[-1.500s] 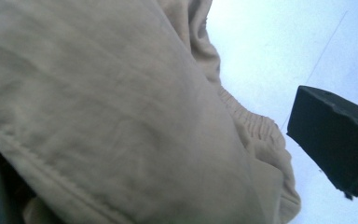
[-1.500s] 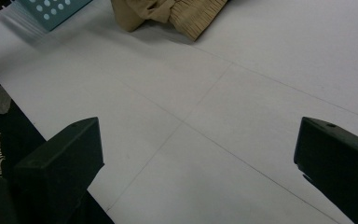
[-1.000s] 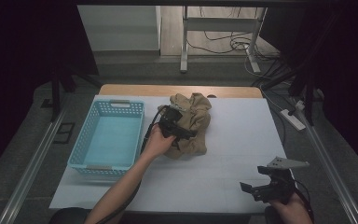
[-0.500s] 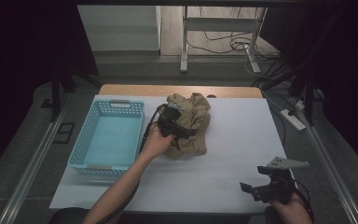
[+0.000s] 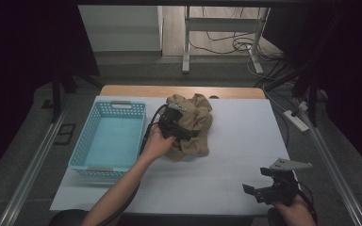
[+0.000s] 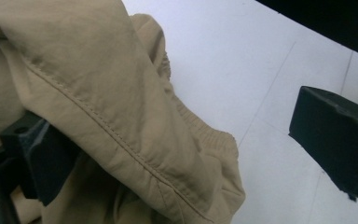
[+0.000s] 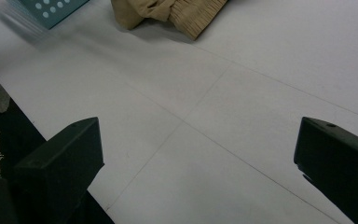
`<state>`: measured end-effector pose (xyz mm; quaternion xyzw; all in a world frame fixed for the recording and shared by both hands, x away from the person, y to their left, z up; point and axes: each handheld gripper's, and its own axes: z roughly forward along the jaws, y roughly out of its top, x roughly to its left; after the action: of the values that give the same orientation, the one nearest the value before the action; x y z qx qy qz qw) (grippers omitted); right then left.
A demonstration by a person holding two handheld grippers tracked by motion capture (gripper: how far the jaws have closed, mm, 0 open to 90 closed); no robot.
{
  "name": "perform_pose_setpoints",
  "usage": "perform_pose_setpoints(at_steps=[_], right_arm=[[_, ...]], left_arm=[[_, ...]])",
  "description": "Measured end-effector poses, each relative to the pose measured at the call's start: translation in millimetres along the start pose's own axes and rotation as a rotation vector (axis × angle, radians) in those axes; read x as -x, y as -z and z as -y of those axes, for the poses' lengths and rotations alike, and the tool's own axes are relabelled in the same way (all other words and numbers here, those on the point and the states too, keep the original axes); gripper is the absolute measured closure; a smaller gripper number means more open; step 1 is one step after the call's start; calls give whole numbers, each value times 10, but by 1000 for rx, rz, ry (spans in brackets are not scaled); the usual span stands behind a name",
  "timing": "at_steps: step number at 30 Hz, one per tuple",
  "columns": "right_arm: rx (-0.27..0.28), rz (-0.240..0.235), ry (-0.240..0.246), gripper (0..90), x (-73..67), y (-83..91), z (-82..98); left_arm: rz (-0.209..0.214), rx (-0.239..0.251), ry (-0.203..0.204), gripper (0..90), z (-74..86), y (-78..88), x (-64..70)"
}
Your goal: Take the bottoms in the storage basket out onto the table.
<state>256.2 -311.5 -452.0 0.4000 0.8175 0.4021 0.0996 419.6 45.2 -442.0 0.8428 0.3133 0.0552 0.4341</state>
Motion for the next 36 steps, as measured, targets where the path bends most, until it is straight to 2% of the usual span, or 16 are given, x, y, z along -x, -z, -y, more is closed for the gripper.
perform_pose_setpoints(at_steps=[16, 28, 36], right_arm=[[-3, 0, 0, 12, 2, -1, -1], [-7, -1, -1, 12, 4, -2, -3], [-7, 2, 0, 12, 1, -3, -3]], left_arm=[[23, -5, -10, 9, -12, 81, 27], [7, -23, -8, 8, 46, 196, 16], [7, -2, 11, 8, 99, 295, -22]])
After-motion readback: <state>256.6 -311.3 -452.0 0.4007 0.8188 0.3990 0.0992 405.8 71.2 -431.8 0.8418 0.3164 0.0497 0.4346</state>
